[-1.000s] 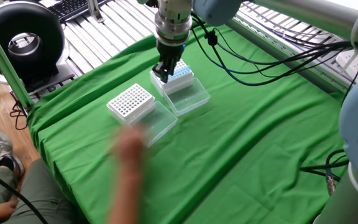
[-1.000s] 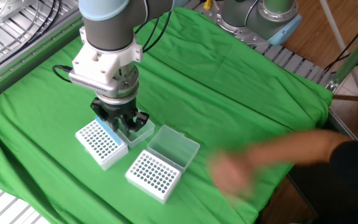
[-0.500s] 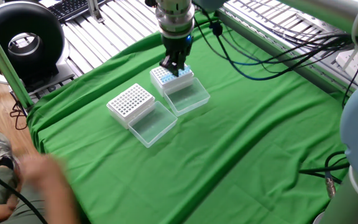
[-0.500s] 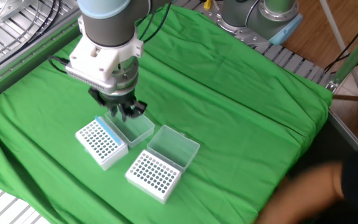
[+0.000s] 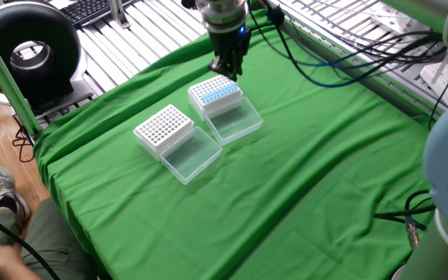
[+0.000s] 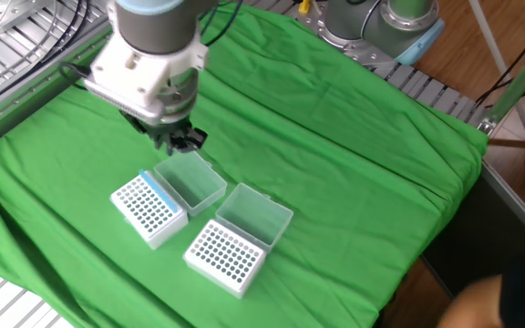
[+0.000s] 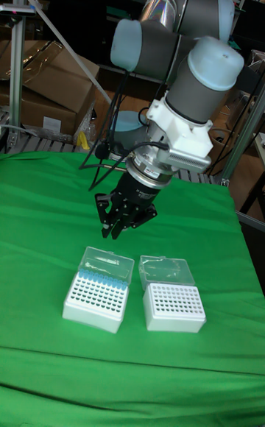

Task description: Insert a medium pipette tip into the holder for medium pipette tips

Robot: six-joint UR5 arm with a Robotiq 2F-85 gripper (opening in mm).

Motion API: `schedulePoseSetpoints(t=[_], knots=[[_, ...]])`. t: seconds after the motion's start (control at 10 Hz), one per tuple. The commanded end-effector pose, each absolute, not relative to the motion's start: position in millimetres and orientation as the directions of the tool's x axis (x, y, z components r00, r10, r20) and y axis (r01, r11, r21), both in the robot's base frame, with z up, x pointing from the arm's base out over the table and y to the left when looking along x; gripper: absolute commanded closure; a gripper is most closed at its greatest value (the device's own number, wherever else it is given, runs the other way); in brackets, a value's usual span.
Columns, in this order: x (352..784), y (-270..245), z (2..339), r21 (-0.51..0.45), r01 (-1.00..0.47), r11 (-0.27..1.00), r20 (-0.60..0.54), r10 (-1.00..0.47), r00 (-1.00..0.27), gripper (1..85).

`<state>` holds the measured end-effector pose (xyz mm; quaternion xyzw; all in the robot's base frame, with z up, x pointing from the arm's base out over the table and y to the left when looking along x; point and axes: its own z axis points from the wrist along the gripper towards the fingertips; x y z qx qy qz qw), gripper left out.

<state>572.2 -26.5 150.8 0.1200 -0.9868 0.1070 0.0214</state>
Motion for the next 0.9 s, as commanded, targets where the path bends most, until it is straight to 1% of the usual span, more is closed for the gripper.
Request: schedulePoseSetpoints(t=[0.0,0.2,0.8], knots=[[570,-40,161,-0.18,-0.199,0.963,0.105,-0.183,-0.978,61.3],[570,-35,153,-0.146,-0.193,0.97,0.099,-0.18,-0.979,61.7],[575,-33,146,-0.148,-0.21,0.966,0.099,-0.197,-0.975,63.3]])
